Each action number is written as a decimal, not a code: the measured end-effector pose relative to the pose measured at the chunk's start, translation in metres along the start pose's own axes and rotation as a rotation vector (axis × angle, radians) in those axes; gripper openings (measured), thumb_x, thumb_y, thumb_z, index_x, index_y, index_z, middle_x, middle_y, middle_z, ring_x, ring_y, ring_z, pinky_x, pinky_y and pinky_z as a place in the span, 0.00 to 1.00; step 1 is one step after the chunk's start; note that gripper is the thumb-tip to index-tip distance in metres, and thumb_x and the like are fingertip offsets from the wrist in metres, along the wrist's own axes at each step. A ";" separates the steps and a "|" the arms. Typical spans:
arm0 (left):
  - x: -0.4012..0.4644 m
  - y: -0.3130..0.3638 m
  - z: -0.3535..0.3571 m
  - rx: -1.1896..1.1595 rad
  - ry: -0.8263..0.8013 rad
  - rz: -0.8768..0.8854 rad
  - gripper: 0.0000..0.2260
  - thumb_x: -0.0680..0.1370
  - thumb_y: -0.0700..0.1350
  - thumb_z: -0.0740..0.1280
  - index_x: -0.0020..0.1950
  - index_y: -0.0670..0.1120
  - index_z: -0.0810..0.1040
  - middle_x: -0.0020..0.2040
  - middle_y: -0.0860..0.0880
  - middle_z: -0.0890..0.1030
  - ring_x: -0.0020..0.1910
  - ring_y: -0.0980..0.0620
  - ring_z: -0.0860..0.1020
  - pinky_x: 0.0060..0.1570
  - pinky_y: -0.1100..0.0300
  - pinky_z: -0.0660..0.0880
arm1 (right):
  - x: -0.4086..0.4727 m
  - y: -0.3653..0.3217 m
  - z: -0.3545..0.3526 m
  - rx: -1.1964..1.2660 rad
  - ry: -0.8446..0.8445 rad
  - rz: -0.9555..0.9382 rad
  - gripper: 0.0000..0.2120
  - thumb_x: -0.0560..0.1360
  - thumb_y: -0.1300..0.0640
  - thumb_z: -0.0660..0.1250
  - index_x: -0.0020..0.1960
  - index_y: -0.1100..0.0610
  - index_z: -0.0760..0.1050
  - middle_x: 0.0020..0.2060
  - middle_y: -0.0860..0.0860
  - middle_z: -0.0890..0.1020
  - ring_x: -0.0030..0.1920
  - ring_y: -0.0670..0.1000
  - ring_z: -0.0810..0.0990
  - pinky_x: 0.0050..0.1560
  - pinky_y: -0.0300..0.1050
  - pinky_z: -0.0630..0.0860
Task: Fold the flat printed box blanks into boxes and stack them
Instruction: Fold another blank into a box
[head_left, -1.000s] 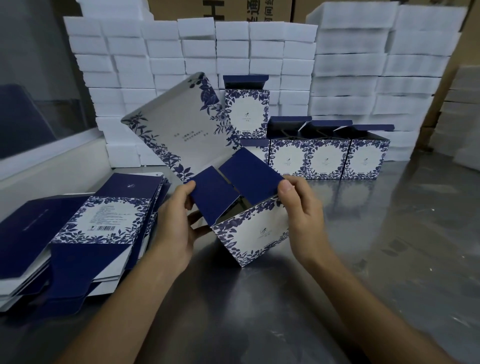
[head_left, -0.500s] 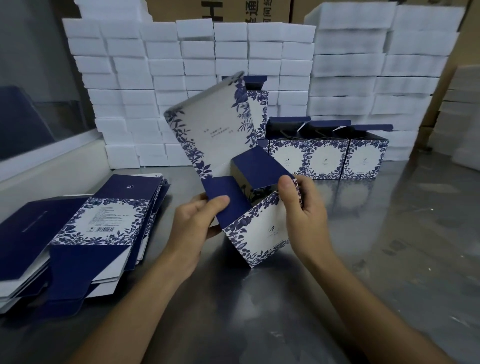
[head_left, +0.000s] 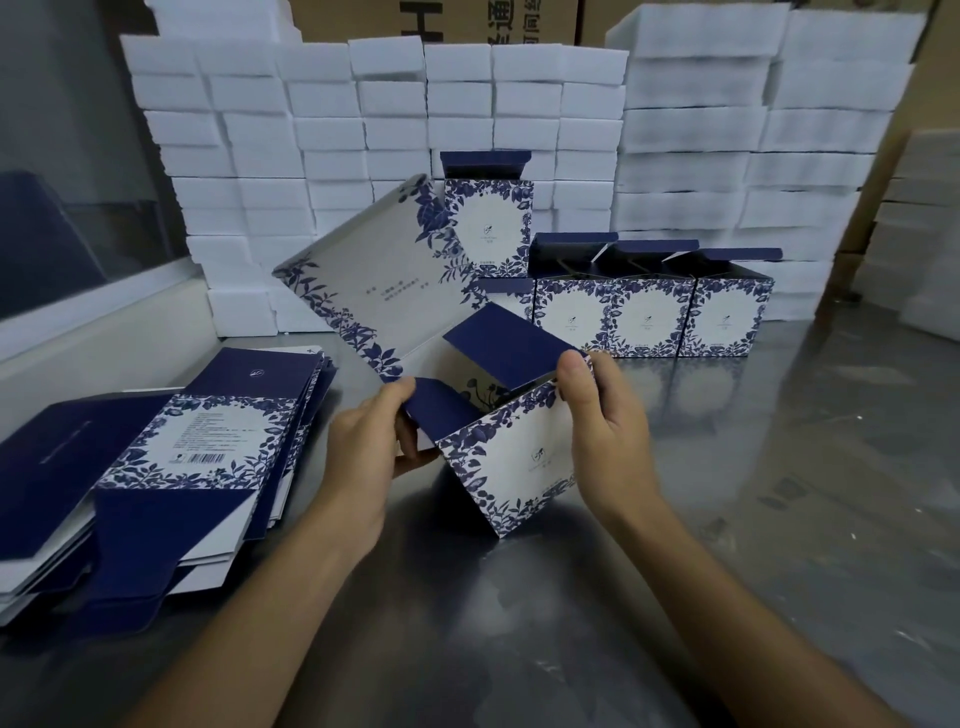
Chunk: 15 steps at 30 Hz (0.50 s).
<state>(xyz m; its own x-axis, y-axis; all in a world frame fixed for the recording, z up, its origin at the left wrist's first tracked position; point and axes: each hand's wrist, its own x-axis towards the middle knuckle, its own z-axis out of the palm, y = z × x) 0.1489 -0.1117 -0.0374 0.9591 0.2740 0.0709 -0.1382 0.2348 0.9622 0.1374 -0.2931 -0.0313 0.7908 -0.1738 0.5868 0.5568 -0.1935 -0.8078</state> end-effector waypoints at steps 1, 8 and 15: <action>0.001 0.000 -0.001 0.009 0.018 -0.004 0.18 0.78 0.48 0.67 0.29 0.45 0.71 0.23 0.50 0.69 0.29 0.56 0.72 0.39 0.54 0.81 | 0.000 0.000 0.000 0.006 -0.008 0.001 0.13 0.75 0.33 0.58 0.38 0.39 0.70 0.32 0.35 0.74 0.35 0.38 0.71 0.39 0.30 0.66; 0.005 0.002 -0.004 -0.017 0.056 0.025 0.21 0.75 0.39 0.64 0.23 0.50 0.63 0.21 0.52 0.59 0.28 0.53 0.62 0.30 0.59 0.77 | 0.001 0.001 0.003 0.026 -0.033 -0.015 0.12 0.74 0.34 0.59 0.37 0.38 0.71 0.31 0.35 0.74 0.34 0.38 0.70 0.37 0.31 0.66; 0.008 0.000 -0.009 -0.086 0.070 0.020 0.25 0.77 0.45 0.66 0.20 0.51 0.65 0.21 0.53 0.64 0.27 0.55 0.75 0.41 0.53 0.79 | -0.001 0.007 -0.001 0.059 -0.057 -0.011 0.17 0.75 0.33 0.57 0.38 0.45 0.69 0.33 0.40 0.71 0.36 0.41 0.69 0.39 0.33 0.66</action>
<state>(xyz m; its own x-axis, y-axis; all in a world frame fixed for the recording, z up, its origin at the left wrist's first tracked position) 0.1547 -0.1012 -0.0386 0.9367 0.3433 0.0682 -0.1805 0.3069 0.9345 0.1402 -0.2955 -0.0373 0.7970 -0.1169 0.5926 0.5780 -0.1374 -0.8044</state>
